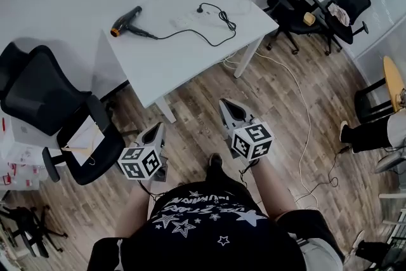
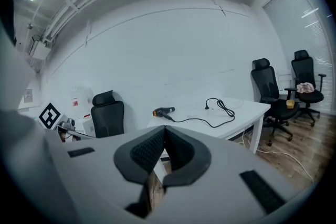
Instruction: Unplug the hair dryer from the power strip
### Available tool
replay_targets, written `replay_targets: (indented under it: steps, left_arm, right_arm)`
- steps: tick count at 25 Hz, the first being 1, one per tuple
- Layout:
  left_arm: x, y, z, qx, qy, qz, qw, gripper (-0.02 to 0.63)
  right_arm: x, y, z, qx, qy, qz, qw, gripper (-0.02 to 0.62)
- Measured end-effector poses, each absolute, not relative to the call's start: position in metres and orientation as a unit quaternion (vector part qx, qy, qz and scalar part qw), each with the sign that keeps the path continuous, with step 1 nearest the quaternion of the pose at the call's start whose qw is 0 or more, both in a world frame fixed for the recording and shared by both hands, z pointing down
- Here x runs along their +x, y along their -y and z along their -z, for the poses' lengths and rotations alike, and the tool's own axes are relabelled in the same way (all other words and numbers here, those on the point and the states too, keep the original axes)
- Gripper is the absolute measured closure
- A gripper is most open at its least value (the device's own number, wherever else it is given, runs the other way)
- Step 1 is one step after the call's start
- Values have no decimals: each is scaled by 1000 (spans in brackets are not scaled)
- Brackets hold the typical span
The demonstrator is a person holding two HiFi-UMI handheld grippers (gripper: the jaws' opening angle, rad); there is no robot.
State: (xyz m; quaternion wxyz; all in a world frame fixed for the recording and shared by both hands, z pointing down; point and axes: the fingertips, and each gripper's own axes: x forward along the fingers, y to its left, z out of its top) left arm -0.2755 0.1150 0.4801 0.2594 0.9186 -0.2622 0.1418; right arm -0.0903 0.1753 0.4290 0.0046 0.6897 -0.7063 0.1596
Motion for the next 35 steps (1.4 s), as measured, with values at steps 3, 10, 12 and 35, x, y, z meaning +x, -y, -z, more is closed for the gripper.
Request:
replay_targets:
  steps: [3, 10, 12, 35]
  left_arm:
    - [-249, -106, -473, 919, 276, -138, 248, 598]
    - [-212, -90, -473, 910, 307, -150, 237, 598]
    - [-200, -89, -476, 907, 313, -155, 236, 598]
    - [-128, -22, -481, 904, 323, -150, 237, 598]
  right_arm:
    - [-63, -165, -429, 680, 715, -164, 3, 588]
    - [-13, -150, -439, 662, 728, -177, 5, 588]
    - [4, -149, -439, 660, 730, -178, 0, 588]
    - [93, -113, -460, 673, 712, -202, 5, 588]
